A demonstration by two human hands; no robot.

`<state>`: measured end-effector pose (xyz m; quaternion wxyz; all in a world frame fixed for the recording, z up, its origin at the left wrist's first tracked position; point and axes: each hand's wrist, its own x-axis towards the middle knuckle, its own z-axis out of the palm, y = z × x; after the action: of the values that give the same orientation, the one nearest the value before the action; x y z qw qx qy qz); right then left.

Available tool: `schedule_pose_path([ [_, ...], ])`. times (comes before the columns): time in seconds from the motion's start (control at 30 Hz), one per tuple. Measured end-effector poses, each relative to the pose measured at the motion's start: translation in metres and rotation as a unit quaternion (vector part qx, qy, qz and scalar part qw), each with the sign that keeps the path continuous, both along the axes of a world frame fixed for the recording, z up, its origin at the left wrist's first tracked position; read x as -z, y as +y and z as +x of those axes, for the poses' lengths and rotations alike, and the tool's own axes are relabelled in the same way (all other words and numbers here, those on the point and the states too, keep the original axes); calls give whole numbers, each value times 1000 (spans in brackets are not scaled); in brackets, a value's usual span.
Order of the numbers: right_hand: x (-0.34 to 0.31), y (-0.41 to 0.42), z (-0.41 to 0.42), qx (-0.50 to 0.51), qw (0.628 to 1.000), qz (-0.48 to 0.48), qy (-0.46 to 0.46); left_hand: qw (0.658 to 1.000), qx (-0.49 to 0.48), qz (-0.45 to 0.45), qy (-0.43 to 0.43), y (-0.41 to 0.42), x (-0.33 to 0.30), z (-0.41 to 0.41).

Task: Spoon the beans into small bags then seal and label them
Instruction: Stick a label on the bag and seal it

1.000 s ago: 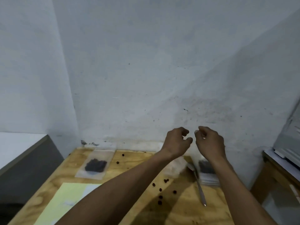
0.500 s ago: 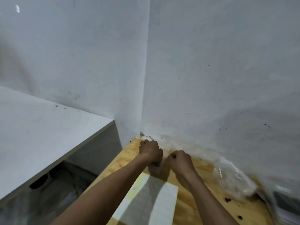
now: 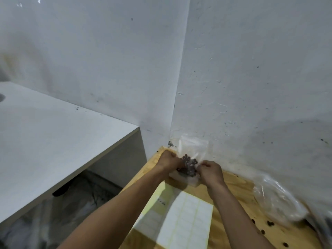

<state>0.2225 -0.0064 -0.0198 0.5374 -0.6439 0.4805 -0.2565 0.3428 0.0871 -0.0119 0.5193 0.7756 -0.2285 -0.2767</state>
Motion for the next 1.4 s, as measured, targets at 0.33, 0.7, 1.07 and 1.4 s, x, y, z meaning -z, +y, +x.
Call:
schedule_pose_path([
  [0.33,-30,36,-18,-136,982,-129,25,963,-114,-235,64,44,-28,21],
  [0.7,-19,89,-6,-312,874,-188,323,956,-153,-248,43,76,-20,23],
  [1.07,-13,104,-6,-297,886,-181,308,953,-147,-259,57,88,-18,23],
  [1.4,-12,98,-12,-288,913,-118,263,954,-141,-255,66,91,-18,21],
])
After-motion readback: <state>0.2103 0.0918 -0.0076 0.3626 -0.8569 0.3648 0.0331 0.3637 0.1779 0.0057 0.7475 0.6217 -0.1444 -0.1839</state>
